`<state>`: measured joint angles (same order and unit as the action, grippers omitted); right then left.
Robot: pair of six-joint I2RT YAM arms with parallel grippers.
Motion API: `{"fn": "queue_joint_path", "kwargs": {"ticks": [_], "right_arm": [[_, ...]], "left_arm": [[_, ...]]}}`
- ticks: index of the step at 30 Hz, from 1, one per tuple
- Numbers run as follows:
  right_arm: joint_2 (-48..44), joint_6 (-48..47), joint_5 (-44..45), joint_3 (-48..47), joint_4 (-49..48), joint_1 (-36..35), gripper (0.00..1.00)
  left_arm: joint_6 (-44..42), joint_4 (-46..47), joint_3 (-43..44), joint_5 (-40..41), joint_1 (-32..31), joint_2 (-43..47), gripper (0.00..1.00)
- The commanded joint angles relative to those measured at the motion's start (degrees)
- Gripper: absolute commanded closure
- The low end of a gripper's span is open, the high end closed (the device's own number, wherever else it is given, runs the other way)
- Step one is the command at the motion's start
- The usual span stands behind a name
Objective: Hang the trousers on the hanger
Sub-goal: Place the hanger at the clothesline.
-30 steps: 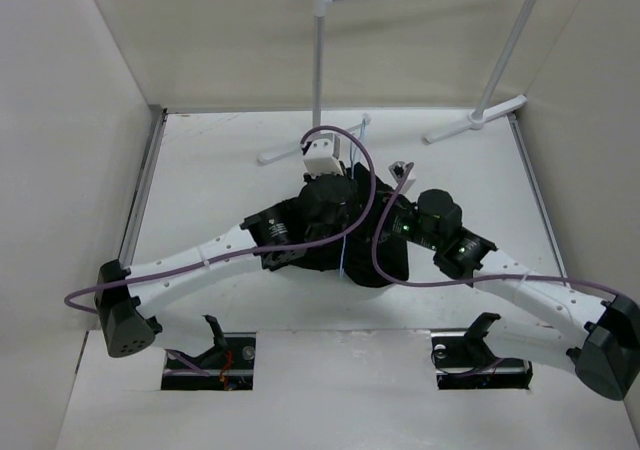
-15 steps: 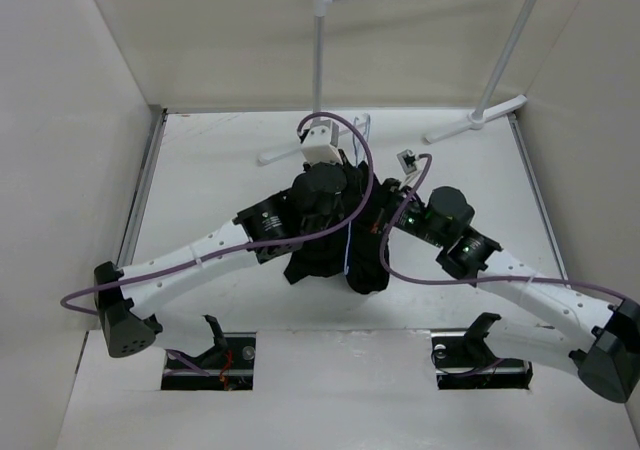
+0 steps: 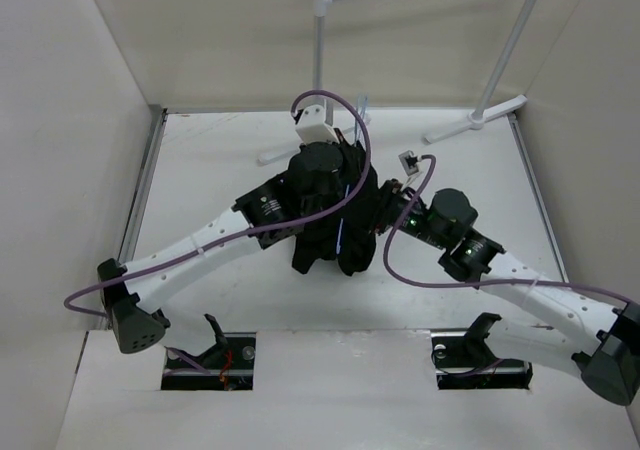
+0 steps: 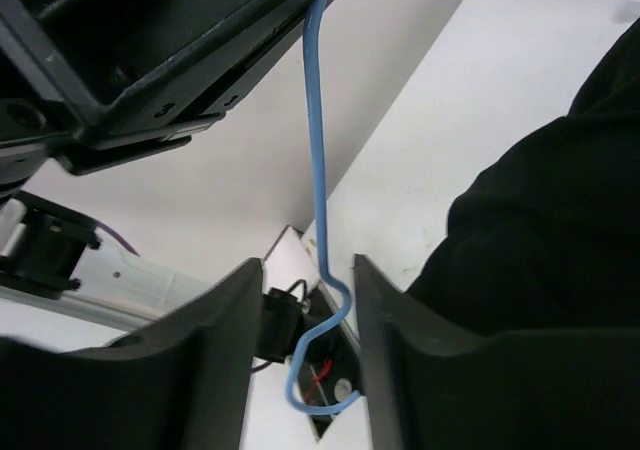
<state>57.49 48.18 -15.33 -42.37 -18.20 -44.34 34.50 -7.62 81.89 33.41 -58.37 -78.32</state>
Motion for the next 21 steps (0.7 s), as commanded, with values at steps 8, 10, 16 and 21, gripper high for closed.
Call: {"fn": "queue_joint_path", "kwargs": {"ticks": [8, 10, 16, 21], "right_arm": [[3.77, -2.66, 0.21, -4.65, -0.52, -0.53, 0.92], [3.07, -2.66, 0.57, -5.09, -0.44, -0.53, 0.97], [-0.62, -5.9, 1.54, -8.16, 3.86, 0.78, 1.0], [-0.81, -11.96, 0.48, -12.03, 10.27, 1.84, 1.0]], "left_arm": [[-0.49, 5.16, 3.46, -0.63, 0.41, 0.37, 1.0], [-0.22, 5.24, 2.84, -0.54, 0.49, 0.54, 1.0], [0.39, 7.79, -0.5, 0.52, 1.37, 2.21, 0.82], [0.48, 8.14, -0.06, 0.08, 3.04, 2.3, 0.71]]}}
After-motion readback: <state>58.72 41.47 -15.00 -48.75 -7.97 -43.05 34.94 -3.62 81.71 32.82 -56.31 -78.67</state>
